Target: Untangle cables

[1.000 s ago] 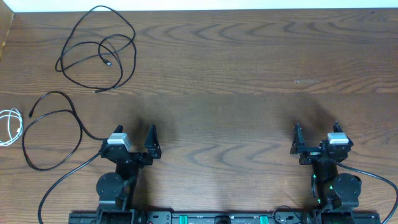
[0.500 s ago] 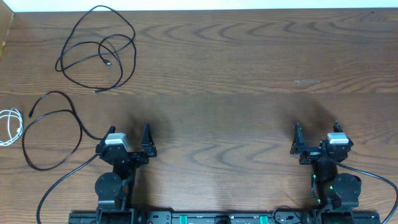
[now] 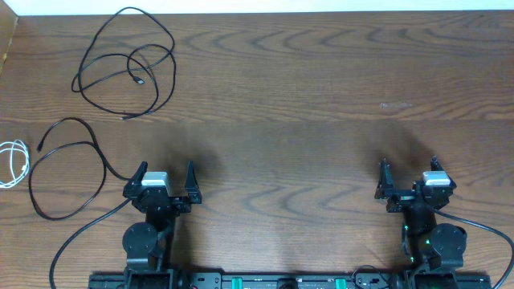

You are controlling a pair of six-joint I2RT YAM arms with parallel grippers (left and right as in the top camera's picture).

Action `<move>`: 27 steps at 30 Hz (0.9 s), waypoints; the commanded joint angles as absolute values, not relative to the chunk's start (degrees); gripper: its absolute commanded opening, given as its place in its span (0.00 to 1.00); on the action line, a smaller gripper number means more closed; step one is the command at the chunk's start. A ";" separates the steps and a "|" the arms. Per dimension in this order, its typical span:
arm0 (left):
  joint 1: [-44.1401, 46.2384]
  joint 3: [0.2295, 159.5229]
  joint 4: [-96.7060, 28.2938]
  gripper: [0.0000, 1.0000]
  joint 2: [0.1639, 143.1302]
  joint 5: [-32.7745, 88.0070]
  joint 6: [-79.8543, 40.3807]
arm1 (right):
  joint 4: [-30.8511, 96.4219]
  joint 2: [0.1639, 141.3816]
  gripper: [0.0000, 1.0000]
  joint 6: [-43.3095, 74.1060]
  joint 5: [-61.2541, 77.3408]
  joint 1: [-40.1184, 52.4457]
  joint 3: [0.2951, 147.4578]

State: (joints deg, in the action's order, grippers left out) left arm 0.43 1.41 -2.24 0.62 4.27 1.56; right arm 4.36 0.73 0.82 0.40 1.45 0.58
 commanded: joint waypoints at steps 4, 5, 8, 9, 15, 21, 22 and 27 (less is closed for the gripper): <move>0.23 0.23 -4.23 0.99 0.05 3.16 2.52 | 4.40 0.30 0.99 0.36 0.14 1.17 0.32; 0.23 0.23 -4.23 0.99 0.05 3.16 2.52 | 4.40 0.30 0.99 0.36 0.14 1.17 0.32; 0.23 0.23 -4.25 0.99 0.05 3.16 2.50 | 4.40 0.30 0.99 0.34 0.14 1.17 0.32; 0.23 0.23 -4.25 0.99 0.05 3.16 2.50 | 4.40 0.30 0.99 0.36 0.14 1.17 0.32; 0.10 0.23 -4.29 0.99 0.05 2.46 0.01 | 4.40 0.30 0.99 0.34 0.14 1.17 0.32; 0.12 0.23 -4.29 0.99 0.05 2.48 -0.01 | 4.40 0.30 0.99 0.36 0.14 1.17 0.32; 0.12 0.23 -4.29 0.99 0.05 2.48 -0.01 | 4.40 0.30 0.99 0.36 0.14 1.17 0.32; 0.10 0.23 -4.14 0.99 0.05 2.28 0.21 | 4.40 0.30 0.99 0.36 0.14 1.17 0.32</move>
